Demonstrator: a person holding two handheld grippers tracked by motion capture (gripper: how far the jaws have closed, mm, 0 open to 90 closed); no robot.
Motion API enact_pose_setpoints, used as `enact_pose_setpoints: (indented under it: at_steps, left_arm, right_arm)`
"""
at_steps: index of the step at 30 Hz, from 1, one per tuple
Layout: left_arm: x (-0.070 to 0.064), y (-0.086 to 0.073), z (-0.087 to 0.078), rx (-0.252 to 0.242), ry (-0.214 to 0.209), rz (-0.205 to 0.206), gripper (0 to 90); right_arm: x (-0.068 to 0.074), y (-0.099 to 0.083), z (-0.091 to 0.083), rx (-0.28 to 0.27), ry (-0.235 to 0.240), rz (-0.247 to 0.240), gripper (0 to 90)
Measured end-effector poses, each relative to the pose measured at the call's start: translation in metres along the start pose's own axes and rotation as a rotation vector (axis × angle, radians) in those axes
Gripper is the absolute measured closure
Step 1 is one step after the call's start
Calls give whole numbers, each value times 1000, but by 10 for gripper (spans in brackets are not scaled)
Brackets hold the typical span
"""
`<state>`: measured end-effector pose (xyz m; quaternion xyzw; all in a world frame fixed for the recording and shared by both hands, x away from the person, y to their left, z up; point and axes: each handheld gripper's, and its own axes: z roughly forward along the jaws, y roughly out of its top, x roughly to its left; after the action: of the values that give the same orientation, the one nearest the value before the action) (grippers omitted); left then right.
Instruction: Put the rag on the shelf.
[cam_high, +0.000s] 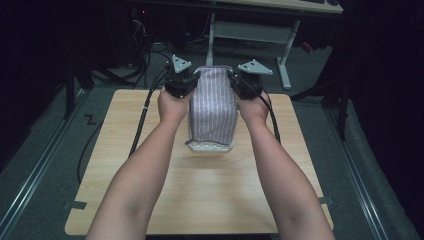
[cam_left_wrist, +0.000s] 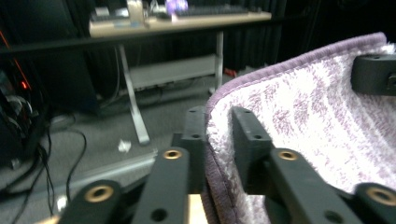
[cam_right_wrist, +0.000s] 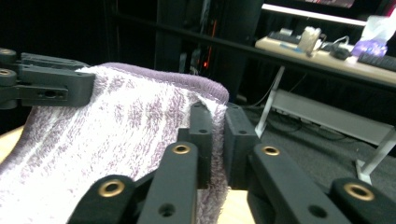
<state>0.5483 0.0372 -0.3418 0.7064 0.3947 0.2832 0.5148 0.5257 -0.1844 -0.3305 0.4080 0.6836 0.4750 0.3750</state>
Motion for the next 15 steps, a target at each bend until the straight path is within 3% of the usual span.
enact_pose_setpoints:
  at_steps: [2, 4, 7, 15]
  left_arm:
    - [7, -3, 3, 41, -54, -70, 627]
    - [9, -5, 1, 19, -78, -108, 542]
    - [6, -6, -1, 12, -68, -88, 489]
    - [-3, -13, -9, 22, -77, -59, 483]
  right_arm:
    - [1, -4, 4, 27, 7, 2, 670]
    - [1, -6, 3, 26, -2, 5, 612]
    - [2, -9, 3, 31, -6, 13, 573]
    - [10, -20, 2, 65, 20, 6, 530]
